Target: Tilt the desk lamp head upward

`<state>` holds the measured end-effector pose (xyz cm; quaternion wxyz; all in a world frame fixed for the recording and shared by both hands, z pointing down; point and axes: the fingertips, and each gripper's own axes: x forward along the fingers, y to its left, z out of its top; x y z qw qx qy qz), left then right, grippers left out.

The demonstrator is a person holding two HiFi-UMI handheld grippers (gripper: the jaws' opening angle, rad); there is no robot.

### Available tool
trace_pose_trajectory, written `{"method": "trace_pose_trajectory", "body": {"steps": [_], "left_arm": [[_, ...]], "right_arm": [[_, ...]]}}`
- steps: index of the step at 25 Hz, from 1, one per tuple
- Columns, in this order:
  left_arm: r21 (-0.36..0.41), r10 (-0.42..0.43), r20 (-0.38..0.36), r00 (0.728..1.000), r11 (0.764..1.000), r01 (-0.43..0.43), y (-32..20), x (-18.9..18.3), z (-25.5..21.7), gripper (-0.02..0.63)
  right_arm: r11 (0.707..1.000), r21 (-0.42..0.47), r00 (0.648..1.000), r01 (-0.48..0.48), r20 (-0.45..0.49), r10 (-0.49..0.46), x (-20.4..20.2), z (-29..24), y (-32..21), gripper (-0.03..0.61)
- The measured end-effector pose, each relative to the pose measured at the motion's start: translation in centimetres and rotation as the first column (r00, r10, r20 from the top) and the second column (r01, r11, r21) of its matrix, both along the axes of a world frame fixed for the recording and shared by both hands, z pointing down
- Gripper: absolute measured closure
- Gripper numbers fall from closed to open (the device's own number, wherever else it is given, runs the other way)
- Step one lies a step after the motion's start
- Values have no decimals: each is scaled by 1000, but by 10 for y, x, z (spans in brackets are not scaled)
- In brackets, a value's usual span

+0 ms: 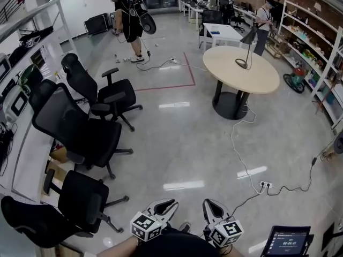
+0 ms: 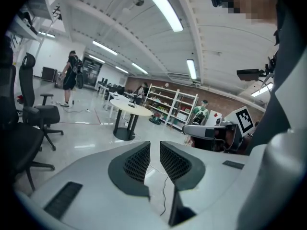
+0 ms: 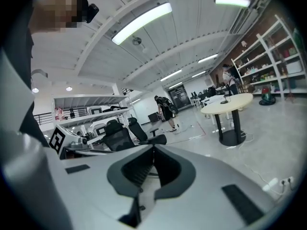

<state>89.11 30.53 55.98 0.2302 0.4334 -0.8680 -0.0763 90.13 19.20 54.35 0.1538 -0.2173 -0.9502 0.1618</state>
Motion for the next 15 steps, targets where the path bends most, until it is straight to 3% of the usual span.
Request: {"method": "trace_pose_trajectory", "body": {"steps": [5, 15], "left_arm": [[0, -37, -18, 999, 999, 37, 3, -25, 7, 548], [41, -3, -12, 1000, 999, 4, 14, -117, 4, 548]], "right_arm": [[999, 2, 999, 33, -12, -33, -28, 6, 3, 572], [999, 34, 1000, -28, -8, 29, -111, 1, 11, 572]]}}
